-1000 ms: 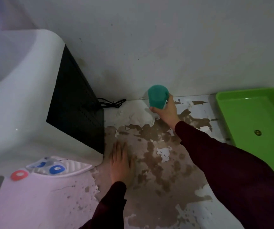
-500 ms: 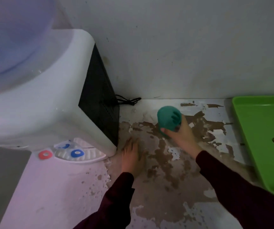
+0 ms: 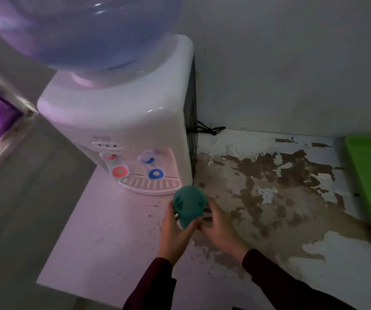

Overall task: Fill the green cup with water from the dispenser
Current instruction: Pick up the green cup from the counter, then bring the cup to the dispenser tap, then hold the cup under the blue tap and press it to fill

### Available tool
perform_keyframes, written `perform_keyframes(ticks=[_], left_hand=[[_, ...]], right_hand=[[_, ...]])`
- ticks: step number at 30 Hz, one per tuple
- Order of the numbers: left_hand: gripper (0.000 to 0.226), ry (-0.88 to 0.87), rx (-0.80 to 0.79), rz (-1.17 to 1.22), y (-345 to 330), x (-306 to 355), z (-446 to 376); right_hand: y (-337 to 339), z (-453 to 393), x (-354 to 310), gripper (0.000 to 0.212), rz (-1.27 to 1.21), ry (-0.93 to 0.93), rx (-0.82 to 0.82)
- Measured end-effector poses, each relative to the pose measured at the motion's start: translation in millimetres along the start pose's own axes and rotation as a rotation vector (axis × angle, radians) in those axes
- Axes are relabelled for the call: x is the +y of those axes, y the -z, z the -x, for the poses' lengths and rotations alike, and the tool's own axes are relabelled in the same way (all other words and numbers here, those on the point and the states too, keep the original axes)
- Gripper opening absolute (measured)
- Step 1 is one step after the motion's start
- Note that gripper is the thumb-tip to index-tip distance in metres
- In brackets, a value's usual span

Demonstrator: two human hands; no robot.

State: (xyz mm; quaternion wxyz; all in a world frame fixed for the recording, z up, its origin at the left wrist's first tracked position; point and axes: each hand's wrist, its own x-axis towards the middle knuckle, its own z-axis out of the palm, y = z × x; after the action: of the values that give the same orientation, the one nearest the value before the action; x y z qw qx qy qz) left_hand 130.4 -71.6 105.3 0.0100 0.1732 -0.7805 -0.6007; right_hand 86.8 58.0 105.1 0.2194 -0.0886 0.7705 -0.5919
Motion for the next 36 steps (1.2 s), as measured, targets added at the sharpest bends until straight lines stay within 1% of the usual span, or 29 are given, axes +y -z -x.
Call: perform_keyframes(ticks=[2, 4, 7, 11, 14, 17, 21, 23, 25, 27, 33, 34, 36], left_hand=[[0.062, 0.006, 0.043, 0.000, 22, -8, -4], [0.060, 0.019, 0.052, 0.015, 40, -13, -12], [0.061, 0.032, 0.049, 0.033, 61, -16, -31], [0.064, -0.005, 0.023, -0.044, 84, -10, -59], [0.065, -0.062, 0.010, -0.074, 92, -2, -75], [0.063, -0.079, -0.014, -0.067, 96, 2, -83], [0.063, -0.096, -0.052, 0.004, 98, -1, -88], [0.068, -0.106, -0.070, 0.029, 98, -3, -92], [0.073, -0.115, -0.092, 0.039, 98, -5, -95], [0.072, -0.116, -0.114, 0.044, 98, -9, -99], [0.072, -0.112, -0.170, 0.084, 100, -16, -103], [0.072, -0.116, -0.174, 0.089, 100, -17, -103], [0.074, -0.120, -0.171, 0.093, 99, -18, -103]], right_hand=[[-25, -4, -6, 0.051, -0.025, 0.004, 0.001], [-43, -12, -15, 0.048, -0.047, -0.003, 0.006], [-61, -29, -27, 0.045, -0.060, 0.009, 0.027], [-79, -50, -41, 0.049, -0.079, 0.026, 0.098], [-83, -61, -49, 0.051, -0.119, 0.043, 0.144], [-81, -67, -53, 0.051, -0.088, 0.058, 0.161], [-84, -67, -54, 0.050, -0.053, 0.108, 0.183], [-86, -70, -53, 0.051, -0.044, 0.121, 0.202], [-86, -72, -51, 0.056, -0.027, 0.120, 0.208], [-87, -72, -49, 0.059, 0.005, 0.105, 0.208], [-82, -69, -46, 0.056, 0.089, 0.057, 0.183], [-81, -67, -47, 0.056, 0.106, 0.055, 0.198], [-78, -60, -51, 0.053, 0.198, 0.070, 0.282]])
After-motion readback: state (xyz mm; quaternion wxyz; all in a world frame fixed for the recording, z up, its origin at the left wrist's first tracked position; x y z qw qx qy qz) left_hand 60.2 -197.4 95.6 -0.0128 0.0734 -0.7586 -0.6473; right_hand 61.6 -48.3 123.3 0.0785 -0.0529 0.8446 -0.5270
